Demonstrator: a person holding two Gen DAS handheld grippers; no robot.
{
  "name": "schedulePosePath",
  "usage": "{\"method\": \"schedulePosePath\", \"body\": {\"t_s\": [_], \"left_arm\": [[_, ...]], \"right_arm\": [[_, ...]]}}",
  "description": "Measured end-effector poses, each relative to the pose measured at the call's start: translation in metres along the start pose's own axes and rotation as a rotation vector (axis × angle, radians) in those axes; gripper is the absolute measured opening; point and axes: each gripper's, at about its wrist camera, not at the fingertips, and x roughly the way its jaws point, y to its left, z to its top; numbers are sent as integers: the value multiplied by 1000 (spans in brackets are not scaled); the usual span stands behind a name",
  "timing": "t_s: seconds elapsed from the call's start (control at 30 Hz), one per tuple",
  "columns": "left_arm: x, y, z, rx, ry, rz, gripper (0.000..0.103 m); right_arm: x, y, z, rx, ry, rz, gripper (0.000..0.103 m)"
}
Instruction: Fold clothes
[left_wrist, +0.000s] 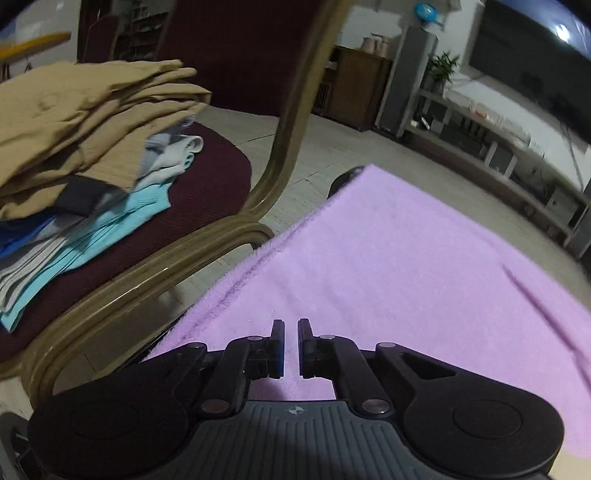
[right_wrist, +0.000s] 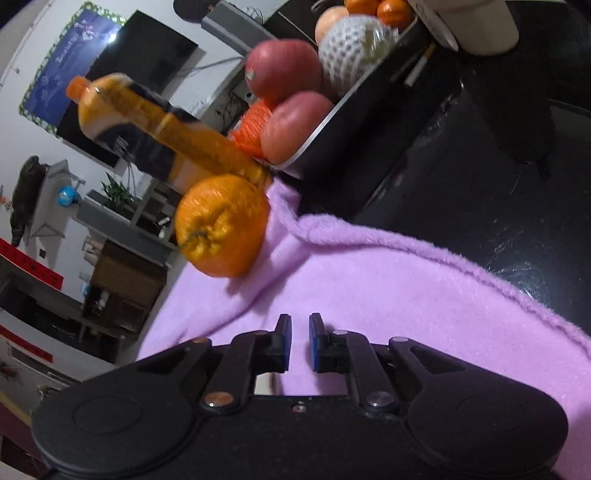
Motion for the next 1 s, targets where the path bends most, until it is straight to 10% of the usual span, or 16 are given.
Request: {"method": "schedulePosePath", "body": {"t_s": [0.6, 0.87, 1.0], "left_arm": [[31, -111, -52, 297, 127, -378, 13], [43, -40, -24, 9, 34, -133, 13], [27, -12, -16, -39, -11, 112, 12]], "right_arm": [[80, 95, -101, -240, 559, 299, 14], [62, 20, -35, -36, 253, 236, 0], [33, -23, -14, 152, 40, 102, 0]]}}
